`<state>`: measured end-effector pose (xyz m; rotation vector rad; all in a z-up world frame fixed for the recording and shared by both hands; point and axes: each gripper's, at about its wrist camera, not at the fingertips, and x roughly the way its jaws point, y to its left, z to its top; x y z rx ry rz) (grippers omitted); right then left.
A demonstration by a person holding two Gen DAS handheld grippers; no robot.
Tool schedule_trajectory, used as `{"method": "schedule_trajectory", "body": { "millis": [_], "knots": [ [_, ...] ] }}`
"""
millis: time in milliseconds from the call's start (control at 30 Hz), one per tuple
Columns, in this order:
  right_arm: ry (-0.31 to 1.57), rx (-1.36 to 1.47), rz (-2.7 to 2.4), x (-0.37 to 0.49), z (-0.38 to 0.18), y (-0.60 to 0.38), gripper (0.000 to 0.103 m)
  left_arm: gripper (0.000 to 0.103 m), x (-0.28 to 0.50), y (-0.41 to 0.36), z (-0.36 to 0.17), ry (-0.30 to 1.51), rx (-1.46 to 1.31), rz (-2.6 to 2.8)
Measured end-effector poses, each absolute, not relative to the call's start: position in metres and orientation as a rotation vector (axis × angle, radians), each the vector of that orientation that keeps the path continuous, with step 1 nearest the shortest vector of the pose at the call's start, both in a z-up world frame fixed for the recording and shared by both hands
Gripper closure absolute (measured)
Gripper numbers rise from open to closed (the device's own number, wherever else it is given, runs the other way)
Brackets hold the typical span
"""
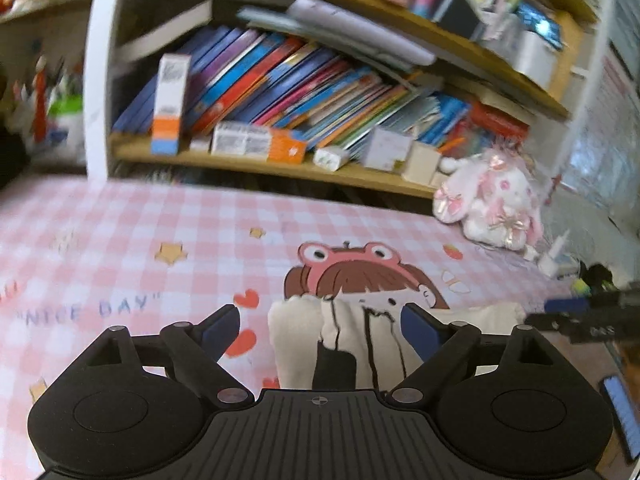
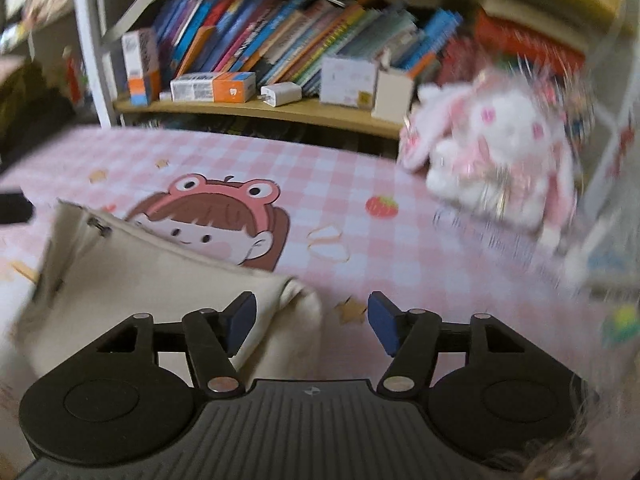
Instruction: Fold clothes
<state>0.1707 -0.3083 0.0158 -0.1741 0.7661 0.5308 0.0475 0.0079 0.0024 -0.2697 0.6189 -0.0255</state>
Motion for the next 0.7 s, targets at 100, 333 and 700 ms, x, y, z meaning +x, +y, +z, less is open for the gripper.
{"method": "schedule_trajectory", "body": {
  "millis": [100,333,700],
  "knots": [
    [0.804,-0.064,0.529,0.165,0.013,-0.318,0.045,0.014,0.045,0.007,-0.002,0.622,-0.279,-0.015],
    [0.905,0.006,0.471,0.167,-0.01,-0.328,0.076,0.014,0.04,-0.001,-0.002,0.62,-0.267,-0.036],
    [0.901,0.057,0.475,0.162,-0.008,-0.333,0.077,0.014,0.039,-0.005,-0.008,0.65,-0.239,-0.016]
  ]
}}
